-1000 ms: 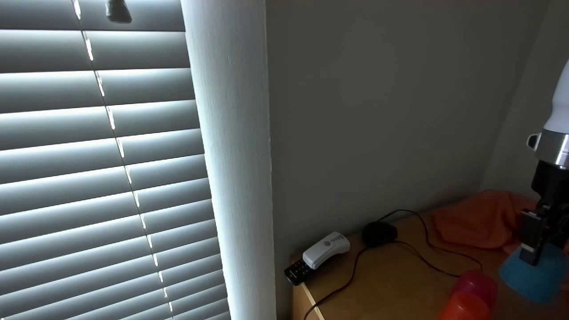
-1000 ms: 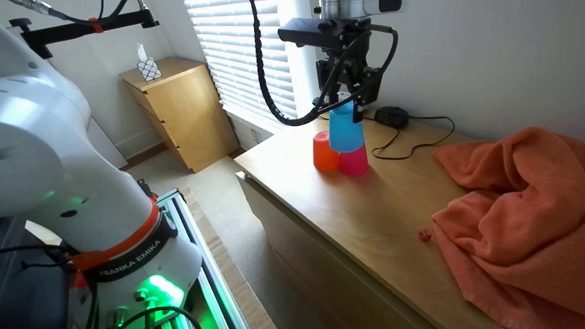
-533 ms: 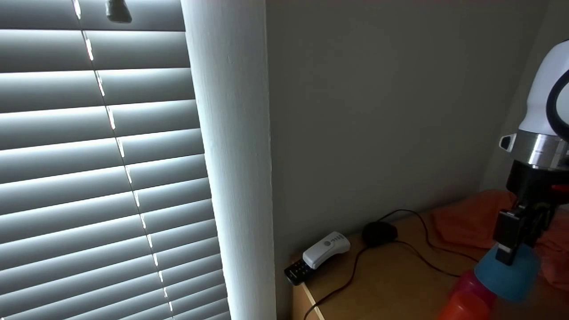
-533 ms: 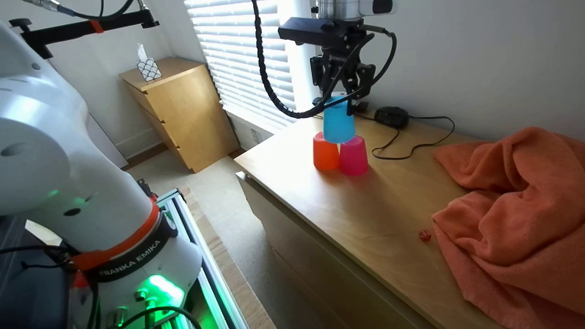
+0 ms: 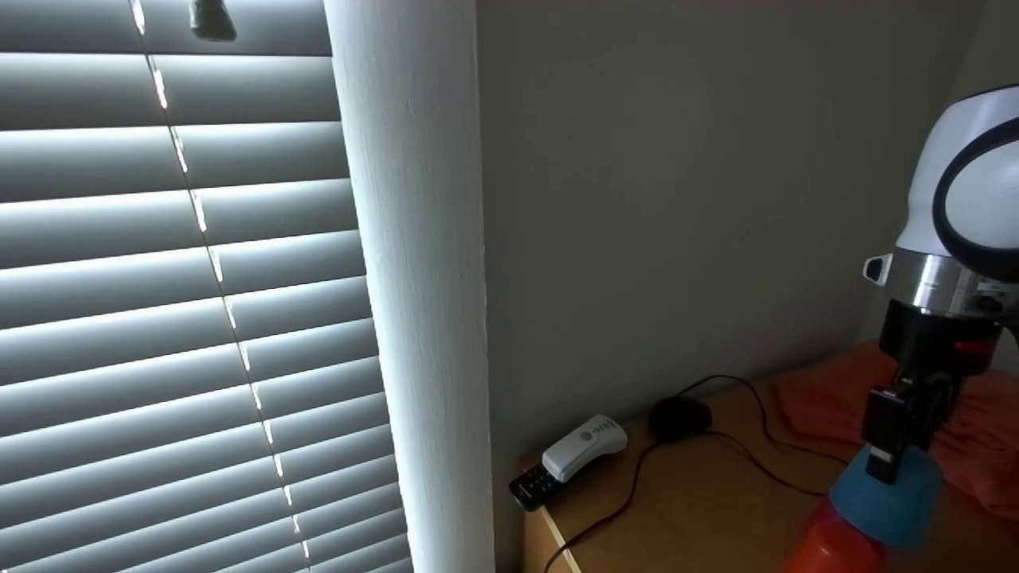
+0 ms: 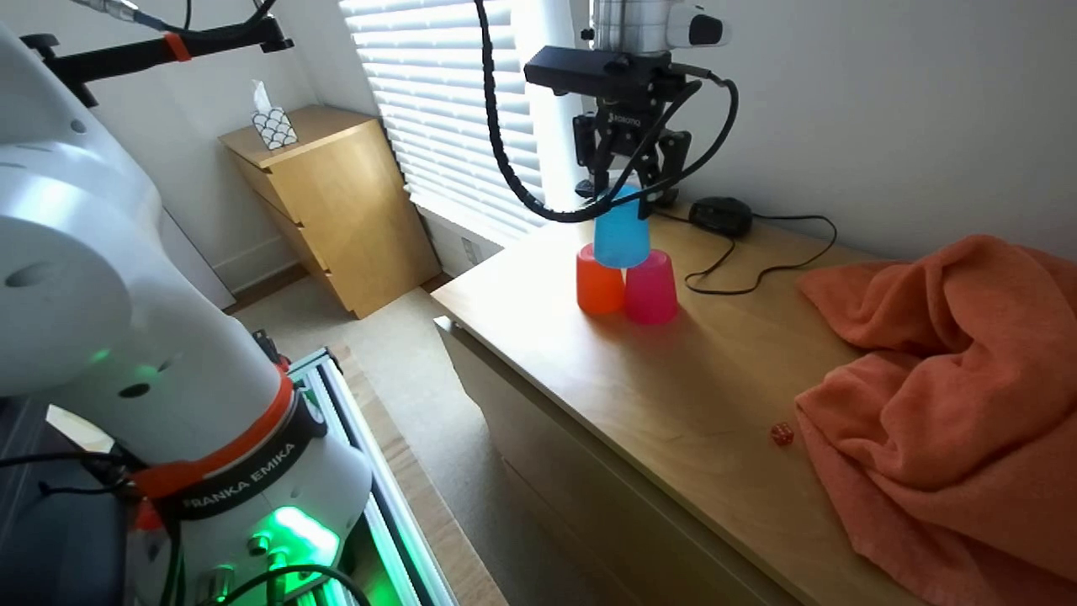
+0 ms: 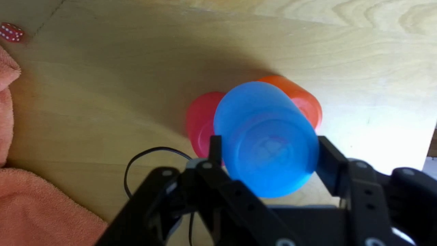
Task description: Move the cups forward then stack them
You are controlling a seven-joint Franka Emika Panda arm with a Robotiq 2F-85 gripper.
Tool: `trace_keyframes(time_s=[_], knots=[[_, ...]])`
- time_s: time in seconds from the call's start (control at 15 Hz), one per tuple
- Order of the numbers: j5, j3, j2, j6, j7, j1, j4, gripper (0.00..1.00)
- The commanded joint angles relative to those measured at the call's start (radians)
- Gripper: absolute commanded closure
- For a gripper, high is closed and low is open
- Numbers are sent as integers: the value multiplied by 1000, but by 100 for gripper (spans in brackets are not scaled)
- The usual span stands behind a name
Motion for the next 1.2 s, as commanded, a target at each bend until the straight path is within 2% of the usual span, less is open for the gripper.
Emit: trace_keyframes(time_s=[0.0,1.13], knots=[[-5,13,25,-26,-1,2,25,58],[-60,42,82,-33,6,7,66,58]])
